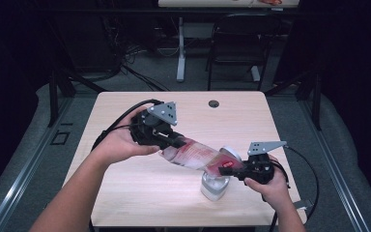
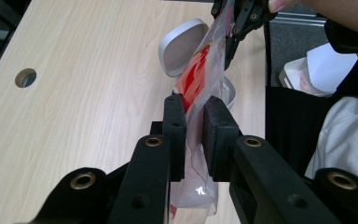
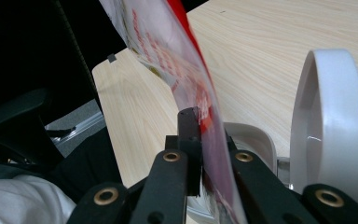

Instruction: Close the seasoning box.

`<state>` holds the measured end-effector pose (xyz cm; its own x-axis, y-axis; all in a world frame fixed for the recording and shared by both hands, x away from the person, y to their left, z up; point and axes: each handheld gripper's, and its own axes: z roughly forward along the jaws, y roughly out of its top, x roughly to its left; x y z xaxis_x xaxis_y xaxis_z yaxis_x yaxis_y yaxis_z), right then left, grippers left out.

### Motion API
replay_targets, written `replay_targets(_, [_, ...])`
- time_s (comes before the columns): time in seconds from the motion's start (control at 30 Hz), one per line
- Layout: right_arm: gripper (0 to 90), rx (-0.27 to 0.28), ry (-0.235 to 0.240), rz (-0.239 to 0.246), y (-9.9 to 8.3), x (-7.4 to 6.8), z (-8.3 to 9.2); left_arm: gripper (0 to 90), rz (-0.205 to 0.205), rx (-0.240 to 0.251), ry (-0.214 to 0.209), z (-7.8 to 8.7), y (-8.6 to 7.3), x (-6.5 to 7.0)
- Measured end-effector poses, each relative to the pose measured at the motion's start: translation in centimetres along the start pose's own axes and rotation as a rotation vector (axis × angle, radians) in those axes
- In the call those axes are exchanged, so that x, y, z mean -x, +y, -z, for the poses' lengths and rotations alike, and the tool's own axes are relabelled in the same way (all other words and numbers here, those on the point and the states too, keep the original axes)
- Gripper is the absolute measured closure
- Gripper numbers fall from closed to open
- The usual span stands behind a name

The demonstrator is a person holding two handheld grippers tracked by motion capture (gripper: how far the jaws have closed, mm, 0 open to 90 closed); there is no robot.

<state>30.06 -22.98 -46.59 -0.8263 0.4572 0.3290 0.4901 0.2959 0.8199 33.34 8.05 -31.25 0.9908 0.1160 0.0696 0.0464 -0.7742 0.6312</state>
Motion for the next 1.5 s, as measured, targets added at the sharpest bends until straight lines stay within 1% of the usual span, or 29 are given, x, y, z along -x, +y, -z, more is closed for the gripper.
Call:
replay_targets(0.1, [89.0,-0.003,-0.001,-0.001,-0.03,0.03,-0.02,80.7,0.001,-0.007,0.001,-0.05,0.06,0.03])
replay_targets(0.3, [89.1,0.0,-0.002,-0.004,-0.04,0.08,0.16,80.7,0.0,0.003,0.001,-0.13,0.15,0.05])
replay_targets(0.93, [89.0,0.003,-0.001,-0.009,-0.1,0.23,0.59,80.5,-0.009,0.004,0.0,-0.25,0.56,0.12])
replay_targets(1.03, [89.1,0.0,-0.001,-0.006,-0.09,0.23,0.62,80.5,-0.006,0.005,0.002,-0.3,0.52,0.1])
replay_targets(1.27, [89.4,-0.007,0.008,-0.002,-0.03,0.1,0.7,80.4,-0.005,0.006,0.001,-0.18,0.5,0.02])
replay_targets(1.33, [89.4,-0.004,0.012,-0.01,-0.05,0.05,0.65,80.3,-0.004,0.005,0.002,-0.17,0.5,0.03])
replay_targets(1.5, [89.5,-0.01,0.021,-0.009,-0.02,0.09,0.61,80.3,-0.003,0.004,0.001,-0.14,0.48,0.02])
